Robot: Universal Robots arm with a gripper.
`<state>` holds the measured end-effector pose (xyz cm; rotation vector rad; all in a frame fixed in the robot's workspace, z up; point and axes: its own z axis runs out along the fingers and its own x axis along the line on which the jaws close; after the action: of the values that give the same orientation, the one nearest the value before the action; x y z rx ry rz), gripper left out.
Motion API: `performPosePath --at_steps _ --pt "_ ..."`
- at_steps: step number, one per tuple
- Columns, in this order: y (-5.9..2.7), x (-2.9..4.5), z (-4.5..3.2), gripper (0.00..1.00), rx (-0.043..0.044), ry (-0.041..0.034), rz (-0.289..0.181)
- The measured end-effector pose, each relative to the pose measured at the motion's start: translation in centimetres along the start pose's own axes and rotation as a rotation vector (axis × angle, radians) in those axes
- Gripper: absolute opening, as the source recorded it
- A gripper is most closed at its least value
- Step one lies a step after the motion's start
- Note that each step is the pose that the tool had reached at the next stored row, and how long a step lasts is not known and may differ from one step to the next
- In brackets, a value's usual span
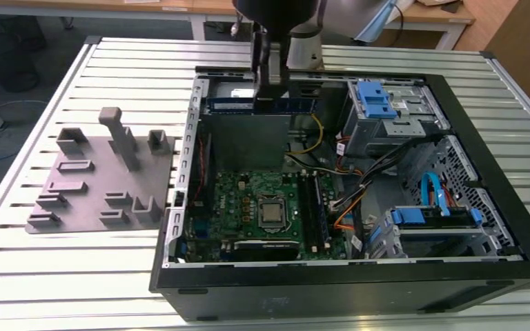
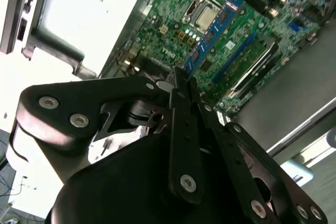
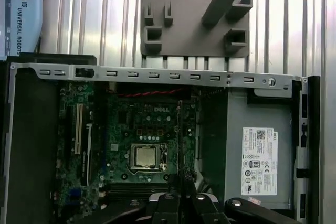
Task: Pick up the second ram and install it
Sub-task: 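Pick up the second ram and move it above second insertion slot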
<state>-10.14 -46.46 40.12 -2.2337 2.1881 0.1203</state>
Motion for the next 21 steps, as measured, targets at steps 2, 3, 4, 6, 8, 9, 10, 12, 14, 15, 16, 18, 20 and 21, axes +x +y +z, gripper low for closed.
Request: performPosePath --at_steps 2,3,4,6,8,9,10,12,14,15,16,18,20,21 --pt "-0.71 0.03 0.33 0.14 -0.0001 -0.0001 0.000" --pt "-1.08 0.05 0.49 0.14 -0.0002 -0.0001 0.000" --pt "-1.41 0.07 0.67 0.14 -0.0001 -0.0002 0.000" --pt "-1.78 0.10 1.01 0.14 -0.0002 -0.0001 0.000" --pt "-1.93 0.13 1.37 0.14 -0.0001 -0.0001 0.000" --pt "-1.94 0.15 1.55 0.14 -0.0001 -0.0002 0.000" --pt "-1.95 0.20 1.72 0.14 -0.0001 -0.0001 0.000" --pt "-1.97 0.39 2.08 0.14 -0.0001 -0.0001 0.000" --pt "-1.98 0.65 2.43 0.14 -0.0001 -0.0001 0.000" --pt "-1.98 0.78 2.60 0.14 -0.0001 -0.0001 0.000" --pt "-1.99 0.90 2.78 0.14 -0.0001 -0.0002 0.000" --pt "-2.00 1.05 3.12 0.14 -0.0001 -0.0001 0.000" --pt "-2.01 1.13 3.49 0.14 -0.0002 -0.0001 0.000" --pt "-2.02 1.16 3.67 0.14 -0.0001 -0.0001 0.000"
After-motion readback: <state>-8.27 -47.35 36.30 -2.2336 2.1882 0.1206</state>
